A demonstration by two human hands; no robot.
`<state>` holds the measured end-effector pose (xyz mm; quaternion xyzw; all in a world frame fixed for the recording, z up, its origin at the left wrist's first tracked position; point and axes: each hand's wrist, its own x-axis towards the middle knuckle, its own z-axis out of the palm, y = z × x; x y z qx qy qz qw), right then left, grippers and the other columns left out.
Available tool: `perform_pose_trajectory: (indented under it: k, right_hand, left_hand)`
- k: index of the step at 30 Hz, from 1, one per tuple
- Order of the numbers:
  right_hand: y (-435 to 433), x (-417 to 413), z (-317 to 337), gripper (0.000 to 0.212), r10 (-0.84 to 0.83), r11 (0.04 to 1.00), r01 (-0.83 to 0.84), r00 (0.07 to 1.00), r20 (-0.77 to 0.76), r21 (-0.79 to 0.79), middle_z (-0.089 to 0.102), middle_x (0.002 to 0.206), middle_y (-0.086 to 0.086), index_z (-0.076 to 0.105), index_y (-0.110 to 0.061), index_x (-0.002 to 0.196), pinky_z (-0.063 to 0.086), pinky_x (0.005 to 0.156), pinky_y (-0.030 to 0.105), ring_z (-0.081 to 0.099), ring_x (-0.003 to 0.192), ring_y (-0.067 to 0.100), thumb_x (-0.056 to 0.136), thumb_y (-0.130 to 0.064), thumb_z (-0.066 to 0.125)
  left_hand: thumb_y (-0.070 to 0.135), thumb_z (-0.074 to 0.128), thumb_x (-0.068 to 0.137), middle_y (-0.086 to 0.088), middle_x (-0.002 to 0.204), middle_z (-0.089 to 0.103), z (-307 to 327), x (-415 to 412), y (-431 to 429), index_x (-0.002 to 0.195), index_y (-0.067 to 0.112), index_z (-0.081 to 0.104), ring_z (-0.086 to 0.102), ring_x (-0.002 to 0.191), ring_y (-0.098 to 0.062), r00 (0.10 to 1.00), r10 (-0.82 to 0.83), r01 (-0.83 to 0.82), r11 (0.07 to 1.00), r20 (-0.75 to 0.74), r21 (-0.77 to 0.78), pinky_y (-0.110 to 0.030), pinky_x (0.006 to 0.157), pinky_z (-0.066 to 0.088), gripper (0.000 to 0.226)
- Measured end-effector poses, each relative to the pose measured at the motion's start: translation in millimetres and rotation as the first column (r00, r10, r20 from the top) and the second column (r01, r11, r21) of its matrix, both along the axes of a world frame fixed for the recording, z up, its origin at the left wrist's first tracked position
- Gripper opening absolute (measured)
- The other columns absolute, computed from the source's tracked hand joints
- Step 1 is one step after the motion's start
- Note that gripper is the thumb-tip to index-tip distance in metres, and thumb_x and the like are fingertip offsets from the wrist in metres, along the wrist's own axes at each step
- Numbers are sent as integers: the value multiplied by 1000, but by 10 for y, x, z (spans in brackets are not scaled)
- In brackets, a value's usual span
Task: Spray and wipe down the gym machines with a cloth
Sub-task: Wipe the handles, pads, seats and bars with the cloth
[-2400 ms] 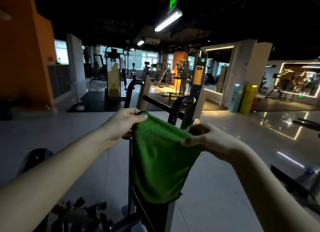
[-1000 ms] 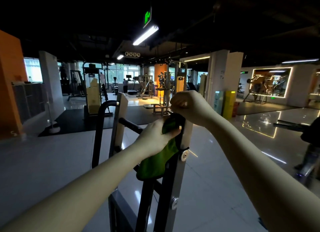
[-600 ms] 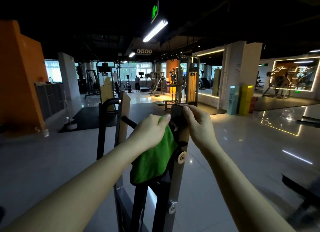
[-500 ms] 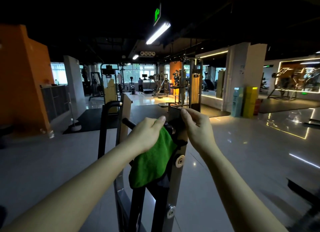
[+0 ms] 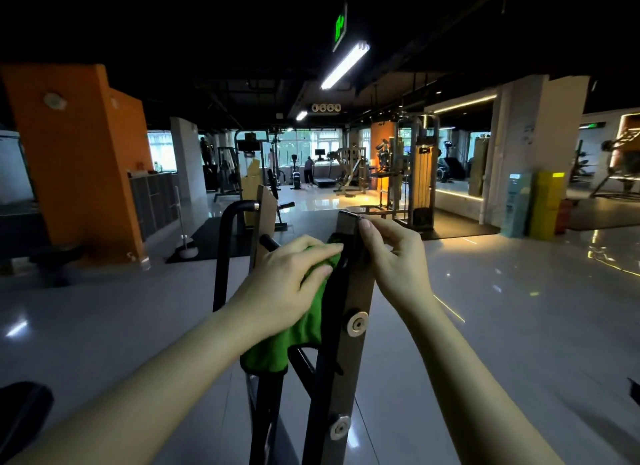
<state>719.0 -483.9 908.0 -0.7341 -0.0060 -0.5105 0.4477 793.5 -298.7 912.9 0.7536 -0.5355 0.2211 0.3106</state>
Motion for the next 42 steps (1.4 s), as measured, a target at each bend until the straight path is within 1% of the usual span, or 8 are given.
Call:
perform_pose_trajectory:
  k: [8, 14, 23, 28, 33, 36, 39, 42]
  right_hand:
    - [-46, 52, -36, 24, -3, 1000, 3, 1000, 6, 18, 76, 106, -4, 77, -17, 117, 53, 82, 19, 68, 101, 1, 103, -30, 62]
    - [-54, 65, -52, 28, -4, 999, 4, 1000, 0, 32, 76, 108, -4, 77, -14, 120, 56, 85, 27, 70, 103, 4, 103, -31, 62]
    - [-16, 38, -54, 20, 20, 999, -20, 1000, -10, 25, 75, 104, -5, 76, -25, 116, 55, 81, 28, 68, 100, 3, 104, -29, 60]
    - [-13, 69, -78, 20, -4, 999, 4, 1000, 20, 34, 75, 98, -3, 78, -25, 112, 50, 74, 25, 69, 95, 5, 104, -29, 61]
    - [16, 51, -73, 26, -12, 999, 12, 1000, 2, 47, 76, 105, -5, 77, -17, 119, 57, 84, 35, 69, 101, 6, 104, -30, 60]
    - [31, 30, -77, 27, -8, 999, 7, 1000, 5, 49, 76, 106, -4, 77, -18, 119, 57, 88, 40, 70, 102, 7, 103, -30, 59]
    - [56, 26, -94, 26, -4, 998, 3, 1000, 11, 58, 75, 107, -5, 76, -19, 120, 57, 91, 42, 69, 105, 9, 103, -30, 59]
    - [53, 38, -99, 26, -23, 998, 23, 1000, 11, 56, 75, 106, -5, 76, -20, 120, 57, 91, 43, 69, 104, 8, 103, -29, 59]
  left_hand:
    - [64, 44, 99, 5, 70, 63, 180, 4, -226, 97, 21, 67, 60, 65, -14, 960, 273, -279, 954, 67, 112, -34, 61, 47, 49]
    - [73, 60, 87, 5, 58, 39, 334, 171, -236, 89, 8, 70, 43, 58, -19, 830, 116, -53, 990, -546, 130, -32, 62, 31, 65]
    - [56, 46, 99, -8, 87, 63, -132, -33, -220, 122, 17, 66, 67, 76, -32, 837, 419, -386, 908, 351, -162, -36, 56, 53, 50]
    - [64, 44, 99, 4, 58, 55, 153, 83, -286, 83, 12, 63, 56, 55, -20, 968, 250, -248, 967, -33, 60, -32, 55, 44, 58]
    - [82, 67, 71, -2, 84, 68, 262, 282, -243, 85, 22, 69, 68, 79, -26, 692, 31, 2, 999, -721, 45, -33, 85, 50, 62]
    - [67, 60, 90, 1, 60, 59, 49, -4, -277, 81, 19, 66, 57, 56, -20, 897, 236, -290, 952, -374, -96, -31, 57, 40, 49]
    - [53, 54, 99, -3, 92, 68, -246, -135, -219, 111, 14, 68, 67, 79, -24, 902, 417, -362, 872, 111, -329, -30, 64, 48, 44]
    - [48, 56, 99, -4, 97, 70, -297, -24, -155, 121, 11, 67, 69, 81, -22, 935, 310, -242, 913, 174, -327, -32, 65, 56, 45]
